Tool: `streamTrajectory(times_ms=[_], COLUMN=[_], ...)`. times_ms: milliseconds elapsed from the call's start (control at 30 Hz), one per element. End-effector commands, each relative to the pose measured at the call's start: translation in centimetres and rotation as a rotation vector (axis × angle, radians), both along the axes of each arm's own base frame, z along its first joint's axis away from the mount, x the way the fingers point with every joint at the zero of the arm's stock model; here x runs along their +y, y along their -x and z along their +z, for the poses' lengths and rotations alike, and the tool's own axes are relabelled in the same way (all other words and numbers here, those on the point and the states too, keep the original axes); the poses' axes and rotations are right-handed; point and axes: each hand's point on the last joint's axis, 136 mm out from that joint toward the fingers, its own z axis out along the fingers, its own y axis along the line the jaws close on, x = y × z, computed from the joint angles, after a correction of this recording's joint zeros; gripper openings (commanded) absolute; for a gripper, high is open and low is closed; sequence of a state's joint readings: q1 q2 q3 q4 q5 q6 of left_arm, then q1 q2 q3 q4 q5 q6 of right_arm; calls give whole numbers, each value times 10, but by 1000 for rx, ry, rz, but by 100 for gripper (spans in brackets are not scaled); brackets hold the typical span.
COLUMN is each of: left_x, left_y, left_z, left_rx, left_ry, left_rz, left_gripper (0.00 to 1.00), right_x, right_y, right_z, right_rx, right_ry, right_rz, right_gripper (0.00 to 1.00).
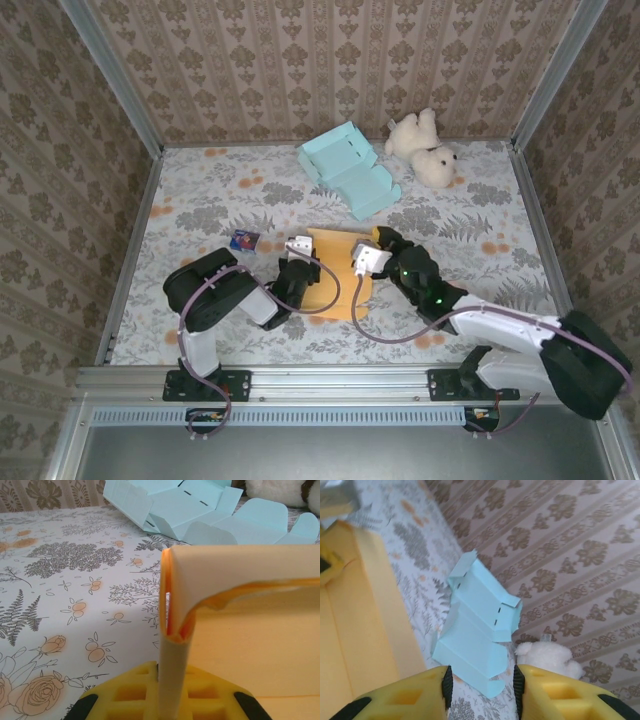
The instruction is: Fold the paper box
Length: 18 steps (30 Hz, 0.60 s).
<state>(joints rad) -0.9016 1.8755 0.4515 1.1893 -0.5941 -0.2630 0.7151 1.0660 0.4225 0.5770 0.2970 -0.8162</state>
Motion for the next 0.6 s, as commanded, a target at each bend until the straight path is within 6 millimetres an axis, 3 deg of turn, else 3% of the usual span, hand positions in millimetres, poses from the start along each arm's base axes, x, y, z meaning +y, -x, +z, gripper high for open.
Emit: streamTrajectory(times_ms=[0,133,300,567], left_x=[1,-3,-5,-2], left_y=[-2,-2,-1,1], left_z=[5,3,0,-9], left_rx=[-39,-35,-27,-11], left_ry=[11,9,21,13], left_rz=[-15,-29,-38,-30], left_gripper=[0,0,0,0], right_x=[-9,-35,-64,-47], right_y=[10,11,15,22], right_z=[11,35,27,15], right_rx=[76,220,417,574], right_ry=[-234,-601,-914,-1171], right_rz=[-24,-196,-457,-424], right_gripper=[41,42,43,46])
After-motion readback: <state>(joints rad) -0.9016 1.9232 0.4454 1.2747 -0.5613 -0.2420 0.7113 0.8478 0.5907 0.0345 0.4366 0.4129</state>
